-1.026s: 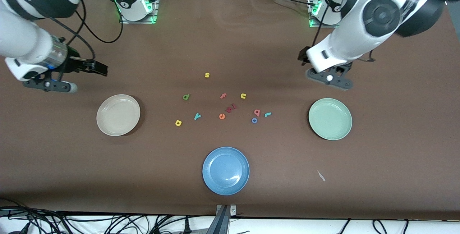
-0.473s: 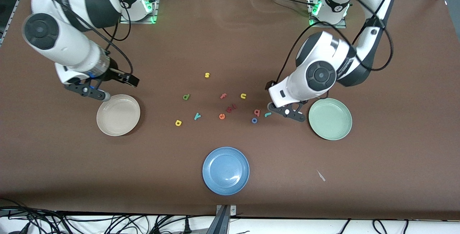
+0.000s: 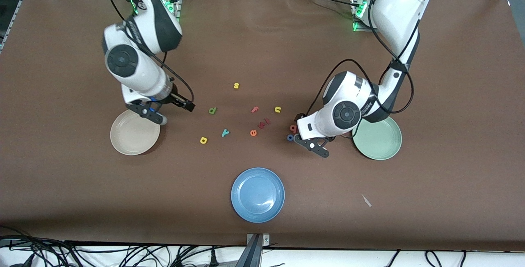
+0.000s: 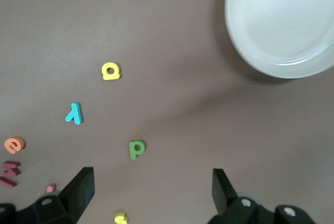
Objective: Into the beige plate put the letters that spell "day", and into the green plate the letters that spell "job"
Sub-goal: 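Move the right gripper toward the letters while the left gripper follows, then grasp the green letter with the right gripper while the left grasps cyan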
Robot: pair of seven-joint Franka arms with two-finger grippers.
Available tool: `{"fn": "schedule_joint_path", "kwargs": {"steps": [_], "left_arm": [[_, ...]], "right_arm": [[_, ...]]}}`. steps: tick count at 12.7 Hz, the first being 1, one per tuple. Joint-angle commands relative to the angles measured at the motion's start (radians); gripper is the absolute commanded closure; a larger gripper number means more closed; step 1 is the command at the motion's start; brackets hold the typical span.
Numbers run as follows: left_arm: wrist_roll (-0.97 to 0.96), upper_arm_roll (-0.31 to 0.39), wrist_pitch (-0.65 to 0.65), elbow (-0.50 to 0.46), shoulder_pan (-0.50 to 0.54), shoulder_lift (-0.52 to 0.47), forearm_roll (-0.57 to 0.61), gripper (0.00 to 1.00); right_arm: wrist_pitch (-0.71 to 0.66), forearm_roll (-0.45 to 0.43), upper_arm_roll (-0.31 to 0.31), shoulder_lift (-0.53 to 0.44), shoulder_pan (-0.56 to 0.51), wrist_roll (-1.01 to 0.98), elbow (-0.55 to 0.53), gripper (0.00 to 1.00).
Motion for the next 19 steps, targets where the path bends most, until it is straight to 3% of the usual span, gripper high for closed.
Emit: {"fn": "schedule_joint_path", "kwargs": {"steps": [1,5,9,12,14,16,18,19], "left_arm": [[0.121,0.009,0.060,-0.033,-0.001,0.008,-0.009,0.00],[0.273,0.009,0.201,-0.152,0.008,-0.011,-0.009,0.00],[0.277,0.009,0.268,-0.282,-0.024,-0.079,-0.006,0.01],[0.266,0.008,0.269,-0.302,-0.037,-0.097,0.106,0.07],[0.264,0.008,0.289,-0.301,-0.040,-0.090,0.109,0.22],[0.266,0.008,0.332,-0.301,-0.041,-0.070,0.109,0.24],[0.266,0.008,0.366,-0.301,-0.047,-0.056,0.109,0.39],[0.268,0.008,0.366,-0.301,-0.047,-0.056,0.111,0.46]], "right_arm": [[0.104,-0.027,-0.002,0.099,0.042,0.076,0.008,0.00],[0.138,-0.061,-0.002,0.146,0.070,0.128,0.006,0.00],[0.214,-0.061,-0.002,0.189,0.096,0.185,-0.007,0.00],[0.269,-0.061,-0.002,0.205,0.099,0.188,-0.041,0.00],[0.320,-0.061,-0.002,0.218,0.102,0.185,-0.069,0.00],[0.338,-0.063,-0.002,0.235,0.108,0.185,-0.072,0.00],[0.343,-0.063,-0.002,0.235,0.112,0.185,-0.081,0.01],[0.361,-0.063,-0.002,0.235,0.115,0.184,-0.096,0.06]]}}
